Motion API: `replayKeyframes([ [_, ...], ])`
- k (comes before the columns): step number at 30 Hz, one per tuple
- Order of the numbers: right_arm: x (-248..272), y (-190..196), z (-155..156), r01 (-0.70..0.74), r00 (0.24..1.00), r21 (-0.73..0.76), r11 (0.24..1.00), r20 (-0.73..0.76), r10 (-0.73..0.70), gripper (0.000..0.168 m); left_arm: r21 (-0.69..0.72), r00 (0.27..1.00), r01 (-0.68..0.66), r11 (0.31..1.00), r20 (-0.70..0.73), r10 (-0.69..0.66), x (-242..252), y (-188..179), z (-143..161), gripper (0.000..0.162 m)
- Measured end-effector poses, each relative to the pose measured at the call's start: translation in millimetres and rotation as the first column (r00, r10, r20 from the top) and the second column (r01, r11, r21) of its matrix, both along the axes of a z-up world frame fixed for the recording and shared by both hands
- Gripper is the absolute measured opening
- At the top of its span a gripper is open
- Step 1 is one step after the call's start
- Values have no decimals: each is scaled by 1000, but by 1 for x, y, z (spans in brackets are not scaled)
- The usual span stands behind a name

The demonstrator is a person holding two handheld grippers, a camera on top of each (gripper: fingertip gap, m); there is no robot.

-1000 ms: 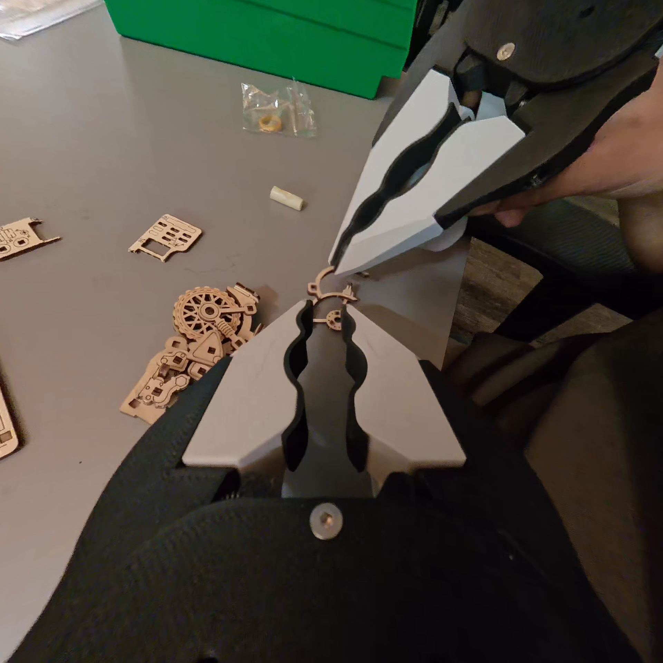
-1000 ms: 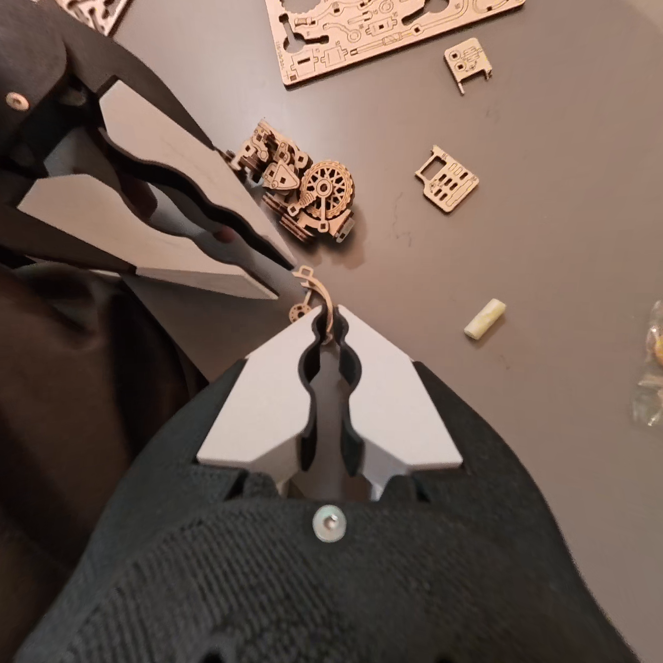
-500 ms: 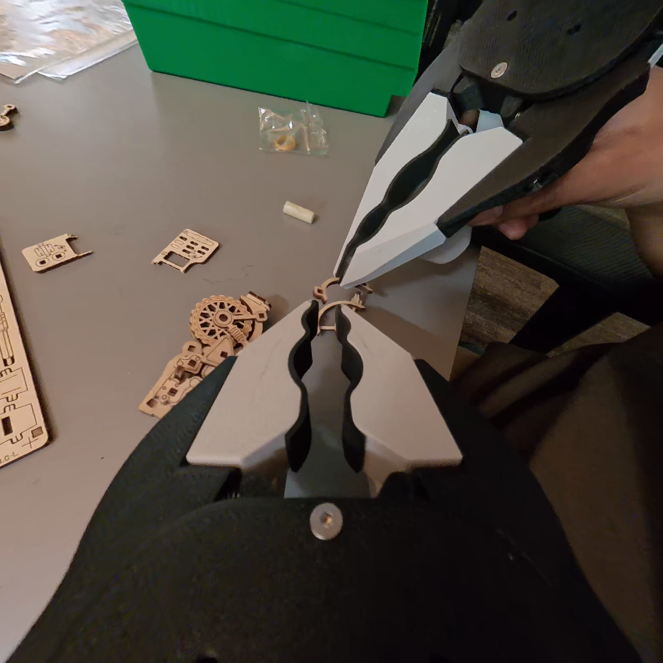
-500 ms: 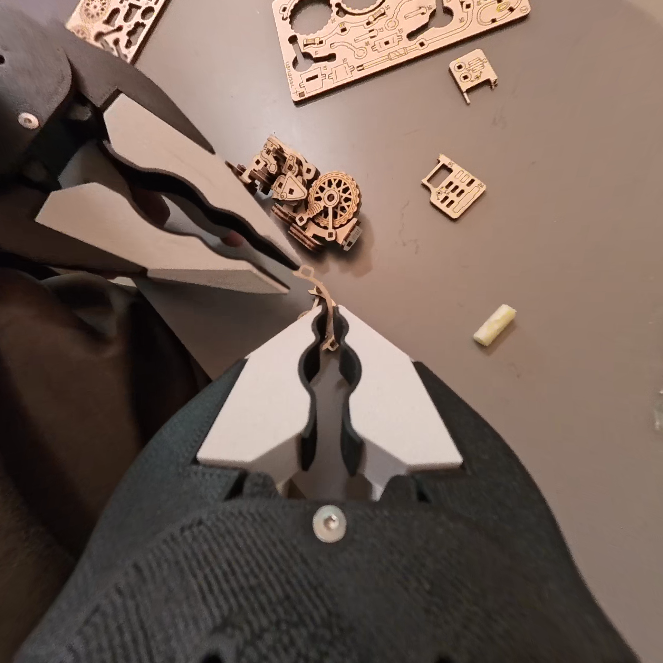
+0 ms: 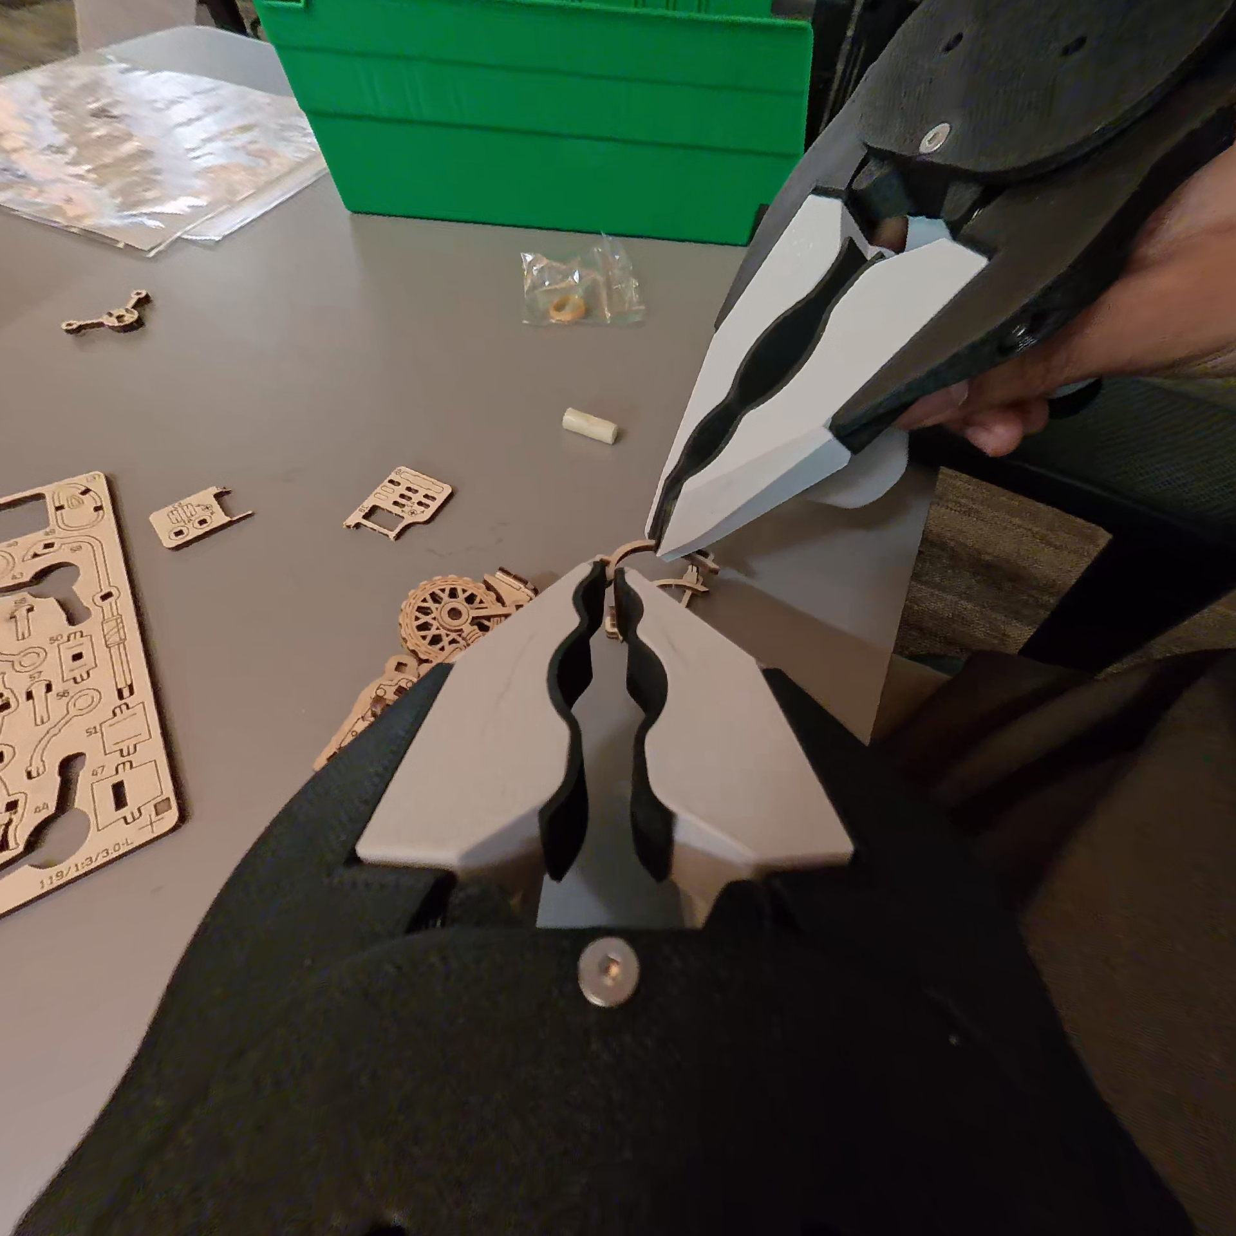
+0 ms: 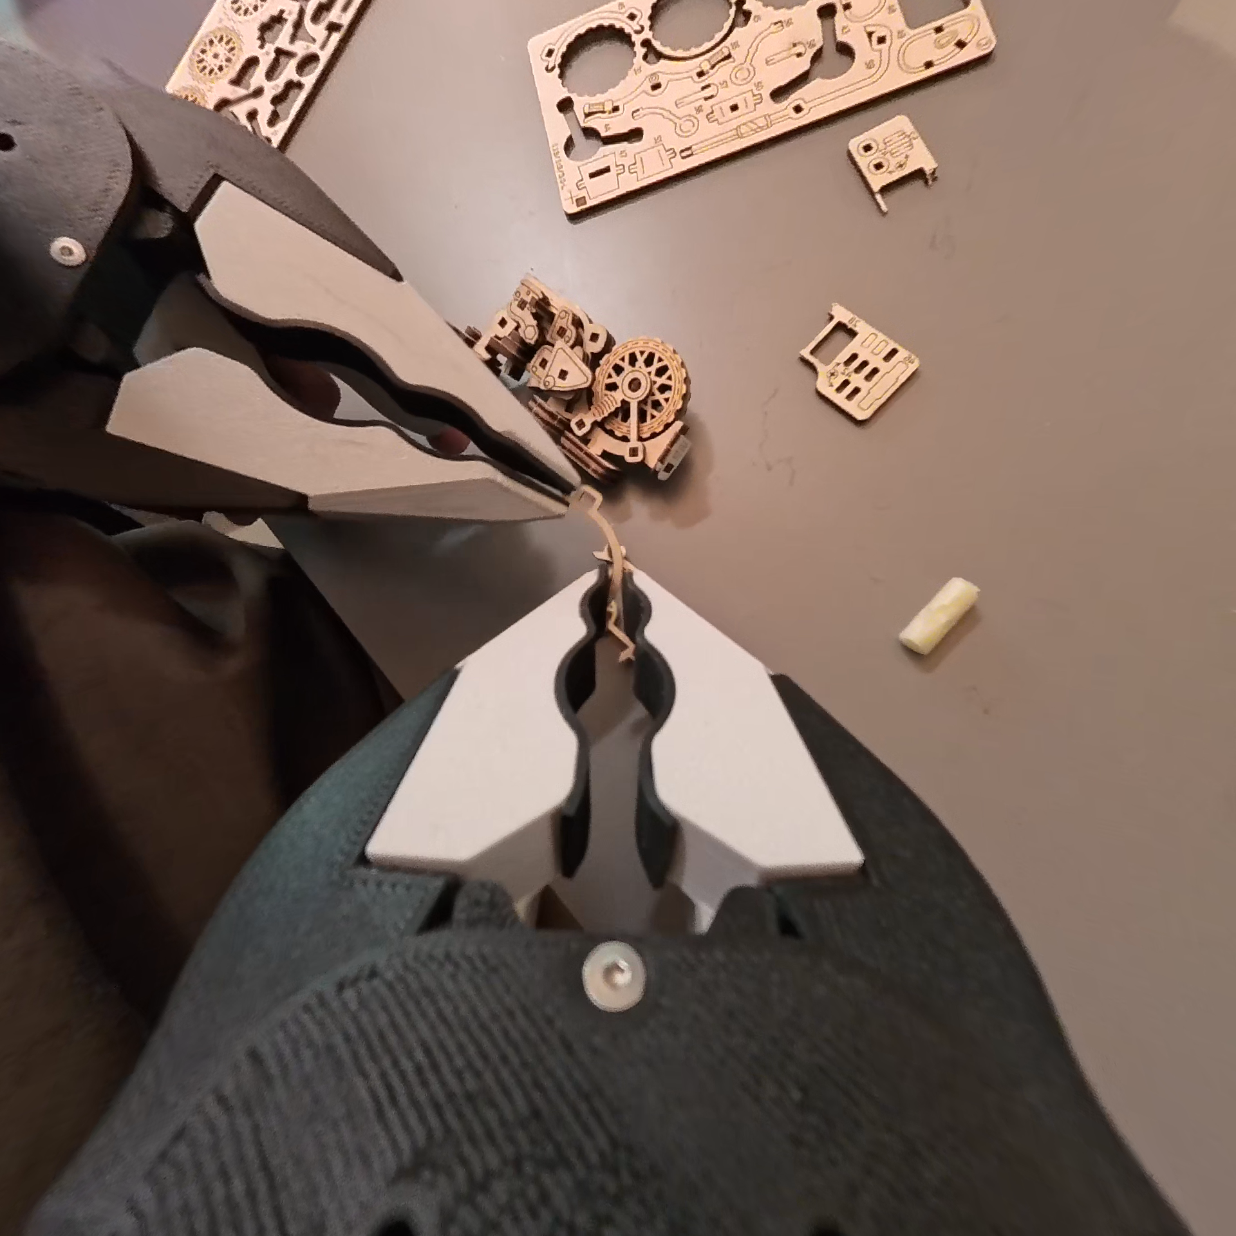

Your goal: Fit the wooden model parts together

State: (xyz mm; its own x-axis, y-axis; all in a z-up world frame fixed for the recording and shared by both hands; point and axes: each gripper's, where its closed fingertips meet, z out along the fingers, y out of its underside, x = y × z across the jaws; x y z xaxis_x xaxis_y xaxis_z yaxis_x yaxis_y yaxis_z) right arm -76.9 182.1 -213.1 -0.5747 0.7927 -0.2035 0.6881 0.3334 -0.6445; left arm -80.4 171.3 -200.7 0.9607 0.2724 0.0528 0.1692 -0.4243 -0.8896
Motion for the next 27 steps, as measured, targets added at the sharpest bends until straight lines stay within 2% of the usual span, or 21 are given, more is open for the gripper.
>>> replayKeyframes([
  [3, 1, -2, 1, -8, 1000, -17, 1000, 2, 8, 5, 8, 1000, -4, 1000, 4, 4, -1, -1, 1, 0],
  [9, -1, -1, 5, -25, 999, -16, 1000, -34, 25, 25, 28, 999, -19, 999, 30, 18, -6, -3, 3, 0],
  [15, -6, 9, 7, -50, 994, 24, 998, -101, 52, 20, 41, 995, -2, 999, 98, -2, -3, -2, -1, 0],
  [19, -9, 23, 10, -39, 996, -42, 998, -82, 35, 17, 59, 989, 9, 998, 146, -18, 1, -1, 0, 0],
  [23, -3, 5, 14, -111, 992, -147, 983, -70, 101, 16, 63, 984, 7, 998, 177, -18, 1, -1, -1, 0],
  [27, -3, -6, -9, -142, 988, -28, 990, -65, 140, 16, 62, 980, 6, 998, 197, -18, 1, -2, -2, 0],
])
